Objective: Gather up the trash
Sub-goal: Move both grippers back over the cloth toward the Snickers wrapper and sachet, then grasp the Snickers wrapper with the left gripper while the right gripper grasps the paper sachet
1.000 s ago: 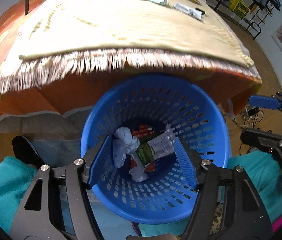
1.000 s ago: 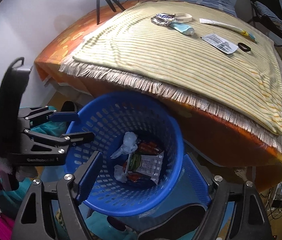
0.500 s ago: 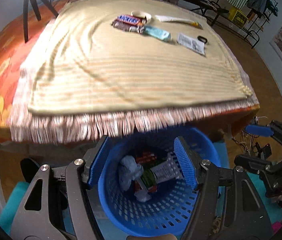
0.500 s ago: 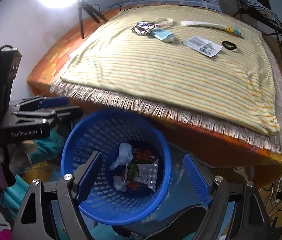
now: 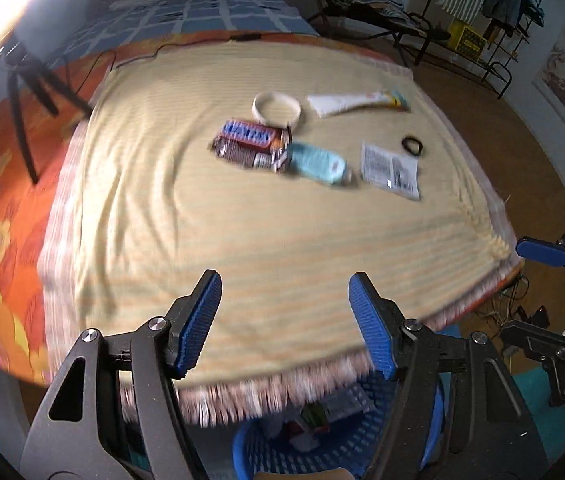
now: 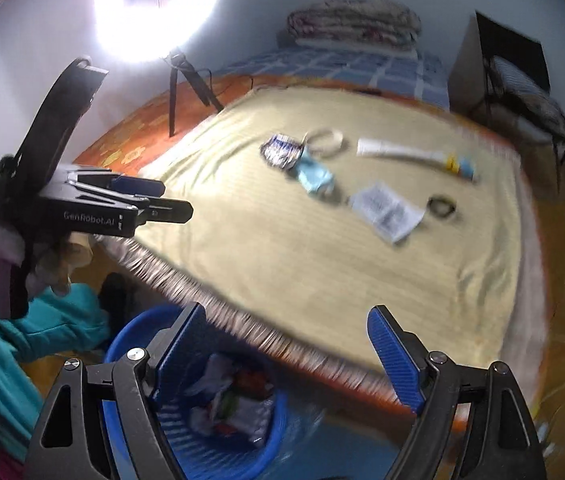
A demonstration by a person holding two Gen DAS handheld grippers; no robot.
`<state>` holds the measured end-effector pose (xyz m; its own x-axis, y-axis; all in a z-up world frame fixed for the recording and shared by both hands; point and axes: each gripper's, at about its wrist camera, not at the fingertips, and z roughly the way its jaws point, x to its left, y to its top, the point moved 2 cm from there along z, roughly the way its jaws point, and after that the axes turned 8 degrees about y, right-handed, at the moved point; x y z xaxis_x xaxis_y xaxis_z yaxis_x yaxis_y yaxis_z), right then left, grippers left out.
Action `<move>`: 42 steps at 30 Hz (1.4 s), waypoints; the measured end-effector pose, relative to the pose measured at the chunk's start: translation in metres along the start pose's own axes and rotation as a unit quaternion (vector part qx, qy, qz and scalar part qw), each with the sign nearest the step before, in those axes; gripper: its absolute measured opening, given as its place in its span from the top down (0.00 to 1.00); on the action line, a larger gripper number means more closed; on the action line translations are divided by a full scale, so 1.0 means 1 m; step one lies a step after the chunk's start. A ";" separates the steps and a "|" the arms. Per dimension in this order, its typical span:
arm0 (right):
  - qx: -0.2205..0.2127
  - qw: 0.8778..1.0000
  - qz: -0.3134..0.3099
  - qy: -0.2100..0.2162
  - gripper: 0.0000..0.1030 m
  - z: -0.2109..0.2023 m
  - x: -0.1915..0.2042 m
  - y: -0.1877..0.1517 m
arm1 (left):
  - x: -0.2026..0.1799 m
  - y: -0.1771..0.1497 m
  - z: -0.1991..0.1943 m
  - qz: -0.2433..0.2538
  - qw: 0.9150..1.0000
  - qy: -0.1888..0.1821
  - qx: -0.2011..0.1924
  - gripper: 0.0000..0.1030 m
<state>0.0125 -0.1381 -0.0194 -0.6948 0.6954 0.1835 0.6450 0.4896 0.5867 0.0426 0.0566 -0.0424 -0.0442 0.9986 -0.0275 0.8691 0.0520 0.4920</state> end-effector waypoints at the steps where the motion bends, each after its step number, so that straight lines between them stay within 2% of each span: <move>1: -0.003 1.000 -0.001 0.001 0.18 0.002 -0.006 0.008 | 0.001 0.009 0.003 0.001 1.000 0.002 -0.002 0.34; 7: -0.002 0.999 0.033 0.006 0.18 0.017 -0.042 0.033 | 0.004 0.051 0.022 0.009 1.000 -0.006 0.004 0.34; 11: 0.005 0.997 0.075 0.028 0.18 0.031 -0.066 0.042 | 0.005 0.079 0.042 0.014 1.000 -0.012 0.010 0.34; 18: 0.010 0.992 0.113 0.047 0.18 0.056 -0.096 0.054 | 0.004 0.117 0.075 0.013 0.999 -0.037 0.025 0.34; 25: 0.009 0.988 0.141 0.063 0.18 0.079 -0.120 0.065 | 0.008 0.147 0.114 0.007 0.998 -0.043 0.044 0.34; 32: 0.009 0.986 0.152 0.073 0.18 0.095 -0.136 0.072 | 0.025 0.152 0.144 -0.012 0.996 -0.048 0.075 0.34; 38: 0.012 0.983 0.165 0.084 0.18 0.109 -0.147 0.078 | 0.041 0.140 0.146 -0.020 0.993 -0.066 0.094 0.40; 42: 0.014 0.980 0.179 0.090 0.18 0.117 -0.155 0.080 | 0.040 0.122 0.142 0.000 0.992 -0.064 0.105 0.43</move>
<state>0.2093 -0.1448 -0.0933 -0.4650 0.7226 0.5115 0.8645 0.2461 0.4383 0.2172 0.1026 -0.1071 0.0067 0.9894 -0.1447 0.9534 0.0374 0.2995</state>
